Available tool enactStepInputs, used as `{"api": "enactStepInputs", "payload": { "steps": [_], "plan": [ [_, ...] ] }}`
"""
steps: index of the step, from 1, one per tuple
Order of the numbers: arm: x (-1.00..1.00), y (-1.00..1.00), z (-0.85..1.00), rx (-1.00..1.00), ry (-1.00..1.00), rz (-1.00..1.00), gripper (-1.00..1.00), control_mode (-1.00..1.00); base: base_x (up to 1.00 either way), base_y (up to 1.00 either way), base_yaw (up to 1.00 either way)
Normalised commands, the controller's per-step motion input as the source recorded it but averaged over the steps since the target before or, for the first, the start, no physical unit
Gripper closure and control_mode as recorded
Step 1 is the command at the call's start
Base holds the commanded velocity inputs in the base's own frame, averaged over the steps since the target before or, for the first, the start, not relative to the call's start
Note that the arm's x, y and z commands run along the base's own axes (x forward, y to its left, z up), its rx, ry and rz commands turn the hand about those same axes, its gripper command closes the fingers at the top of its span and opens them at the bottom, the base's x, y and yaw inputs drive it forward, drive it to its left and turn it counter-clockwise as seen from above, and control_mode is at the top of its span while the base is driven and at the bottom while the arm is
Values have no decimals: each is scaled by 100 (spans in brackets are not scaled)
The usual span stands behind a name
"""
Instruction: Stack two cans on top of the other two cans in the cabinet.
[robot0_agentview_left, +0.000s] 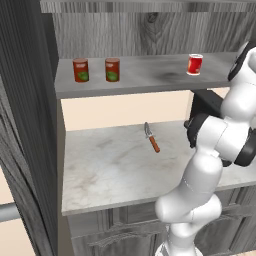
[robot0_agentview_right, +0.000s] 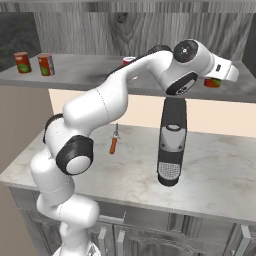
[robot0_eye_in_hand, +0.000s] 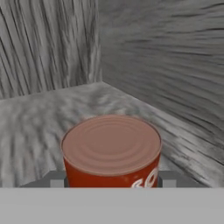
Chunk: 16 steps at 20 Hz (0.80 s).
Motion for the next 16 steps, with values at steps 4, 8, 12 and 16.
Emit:
{"api": "enactStepInputs", "payload": {
  "steps": [4,8,12,16],
  "plan": [
    [-14,20,0,0,0,0,100,-100,0,0,0],
    [-10,27,0,0,0,0,100,-100,0,0,0],
    [-8,36,0,0,0,2,100,-100,0,0,0],
    [-1,40,0,0,0,3,100,-100,0,0,0]
  ]
}}
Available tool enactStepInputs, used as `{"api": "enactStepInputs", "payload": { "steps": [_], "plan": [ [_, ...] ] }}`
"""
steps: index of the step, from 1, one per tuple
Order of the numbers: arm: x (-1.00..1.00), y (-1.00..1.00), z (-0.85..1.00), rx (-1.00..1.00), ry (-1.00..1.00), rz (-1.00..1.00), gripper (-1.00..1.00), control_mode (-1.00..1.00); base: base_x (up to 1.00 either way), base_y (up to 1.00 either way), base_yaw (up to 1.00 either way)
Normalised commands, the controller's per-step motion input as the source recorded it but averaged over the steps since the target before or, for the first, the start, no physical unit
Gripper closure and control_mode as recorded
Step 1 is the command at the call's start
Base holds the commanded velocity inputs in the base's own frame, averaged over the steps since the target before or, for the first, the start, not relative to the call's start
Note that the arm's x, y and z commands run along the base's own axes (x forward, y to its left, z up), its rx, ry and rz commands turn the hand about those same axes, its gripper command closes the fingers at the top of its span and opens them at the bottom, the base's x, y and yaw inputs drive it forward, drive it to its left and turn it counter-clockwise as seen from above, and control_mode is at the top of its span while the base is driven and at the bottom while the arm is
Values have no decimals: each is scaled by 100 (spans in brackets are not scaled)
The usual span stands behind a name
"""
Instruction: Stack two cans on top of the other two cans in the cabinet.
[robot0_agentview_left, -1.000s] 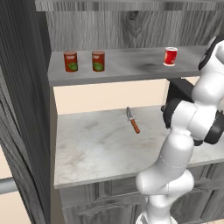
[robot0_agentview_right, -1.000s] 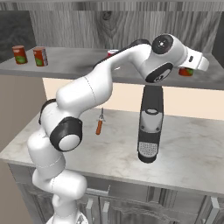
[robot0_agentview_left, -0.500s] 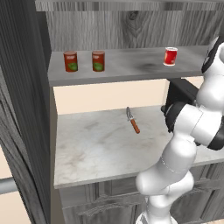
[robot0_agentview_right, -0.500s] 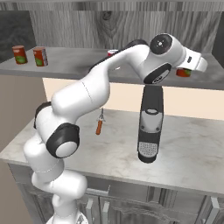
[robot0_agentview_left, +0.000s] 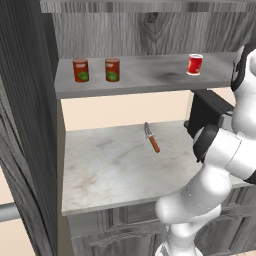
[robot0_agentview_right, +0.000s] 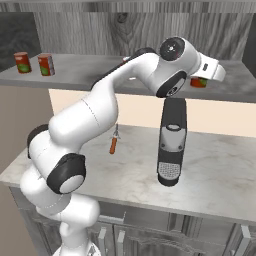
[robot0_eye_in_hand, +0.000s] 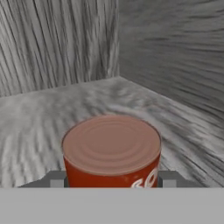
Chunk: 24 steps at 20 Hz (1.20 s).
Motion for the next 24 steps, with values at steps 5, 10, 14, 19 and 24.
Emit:
{"api": "enactStepInputs", "payload": {
  "steps": [5,10,14,19,24],
  "plan": [
    [0,37,3,0,0,4,100,-100,0,0,0],
    [-2,22,15,0,0,6,100,-100,0,0,0],
    [-8,21,30,0,-3,5,100,-100,0,0,0],
    [-6,25,22,0,-7,7,100,-100,0,0,0],
    [-3,37,15,0,0,9,100,-100,0,0,0]
  ]
}}
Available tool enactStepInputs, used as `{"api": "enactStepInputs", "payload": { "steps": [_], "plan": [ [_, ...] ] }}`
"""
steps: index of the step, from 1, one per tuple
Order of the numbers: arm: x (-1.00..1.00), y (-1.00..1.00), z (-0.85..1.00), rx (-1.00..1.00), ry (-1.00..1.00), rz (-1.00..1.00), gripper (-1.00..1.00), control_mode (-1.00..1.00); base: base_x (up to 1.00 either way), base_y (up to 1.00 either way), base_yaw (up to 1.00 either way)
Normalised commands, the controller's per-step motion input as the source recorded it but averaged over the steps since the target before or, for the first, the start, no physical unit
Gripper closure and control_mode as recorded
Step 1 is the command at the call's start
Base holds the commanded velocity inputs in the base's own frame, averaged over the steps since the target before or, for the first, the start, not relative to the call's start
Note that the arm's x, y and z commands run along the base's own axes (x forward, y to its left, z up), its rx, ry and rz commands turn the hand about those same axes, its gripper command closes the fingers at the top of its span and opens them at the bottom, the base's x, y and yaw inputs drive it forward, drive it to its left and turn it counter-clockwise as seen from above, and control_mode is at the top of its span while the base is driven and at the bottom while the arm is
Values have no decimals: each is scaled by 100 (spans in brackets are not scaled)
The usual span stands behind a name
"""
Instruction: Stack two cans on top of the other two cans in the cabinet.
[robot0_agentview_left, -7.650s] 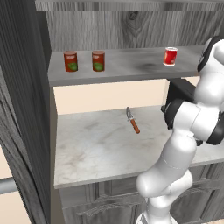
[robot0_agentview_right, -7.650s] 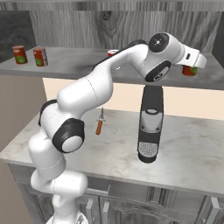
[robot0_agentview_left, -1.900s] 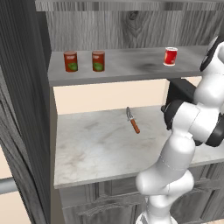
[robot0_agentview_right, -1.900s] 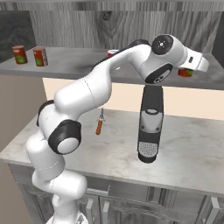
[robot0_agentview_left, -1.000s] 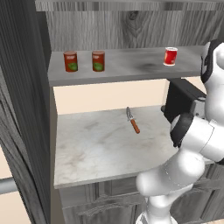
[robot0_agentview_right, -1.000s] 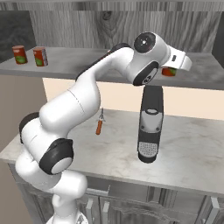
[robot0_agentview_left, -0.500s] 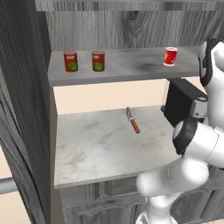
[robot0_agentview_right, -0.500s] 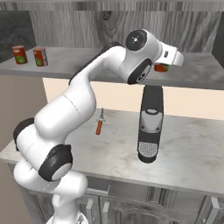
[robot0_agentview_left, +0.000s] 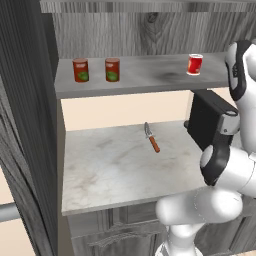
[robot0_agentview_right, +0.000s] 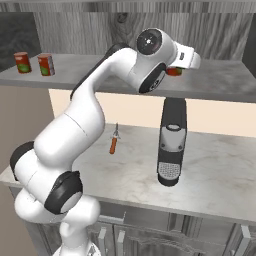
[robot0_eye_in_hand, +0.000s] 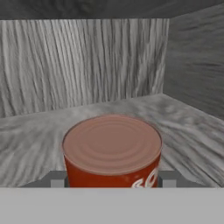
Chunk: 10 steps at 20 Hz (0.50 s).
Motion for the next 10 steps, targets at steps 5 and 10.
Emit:
{"api": "enactStepInputs", "payload": {
  "steps": [5,10],
  "plan": [
    [-1,36,9,0,0,10,100,-100,0,0,0],
    [-2,26,14,0,0,14,100,-100,0,0,0]
  ]
}}
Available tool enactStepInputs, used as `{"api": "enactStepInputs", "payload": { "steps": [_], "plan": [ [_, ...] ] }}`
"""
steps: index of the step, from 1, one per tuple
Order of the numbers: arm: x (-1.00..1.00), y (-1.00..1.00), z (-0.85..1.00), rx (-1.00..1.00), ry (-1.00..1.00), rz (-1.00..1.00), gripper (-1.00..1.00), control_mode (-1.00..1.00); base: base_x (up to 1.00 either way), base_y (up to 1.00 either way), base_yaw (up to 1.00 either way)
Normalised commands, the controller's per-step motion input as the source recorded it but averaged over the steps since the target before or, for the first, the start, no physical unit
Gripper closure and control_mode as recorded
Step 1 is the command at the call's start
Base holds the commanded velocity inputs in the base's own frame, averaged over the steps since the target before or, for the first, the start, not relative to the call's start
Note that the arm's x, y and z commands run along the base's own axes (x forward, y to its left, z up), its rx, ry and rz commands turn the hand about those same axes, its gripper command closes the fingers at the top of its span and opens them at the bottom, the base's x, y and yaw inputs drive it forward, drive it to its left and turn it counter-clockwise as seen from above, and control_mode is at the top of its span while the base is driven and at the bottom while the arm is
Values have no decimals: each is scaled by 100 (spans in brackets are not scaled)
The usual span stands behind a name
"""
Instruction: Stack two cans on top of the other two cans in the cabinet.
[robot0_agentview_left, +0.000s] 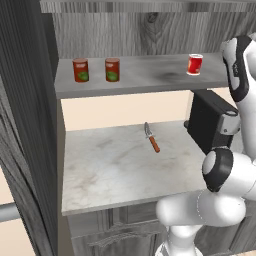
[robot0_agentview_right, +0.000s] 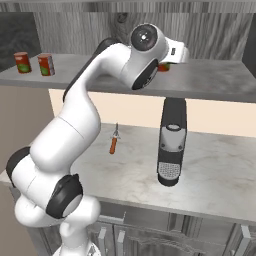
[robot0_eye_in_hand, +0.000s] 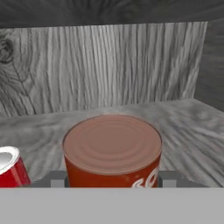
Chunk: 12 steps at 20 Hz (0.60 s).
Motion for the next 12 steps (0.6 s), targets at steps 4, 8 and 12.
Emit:
{"api": "enactStepInputs", "payload": {
  "steps": [4,8,12],
  "plan": [
    [-2,24,10,0,0,18,100,-100,0,0,0],
    [0,6,12,0,0,20,100,-100,0,0,0],
    [0,12,18,0,0,17,100,-100,0,0,0]
  ]
}}
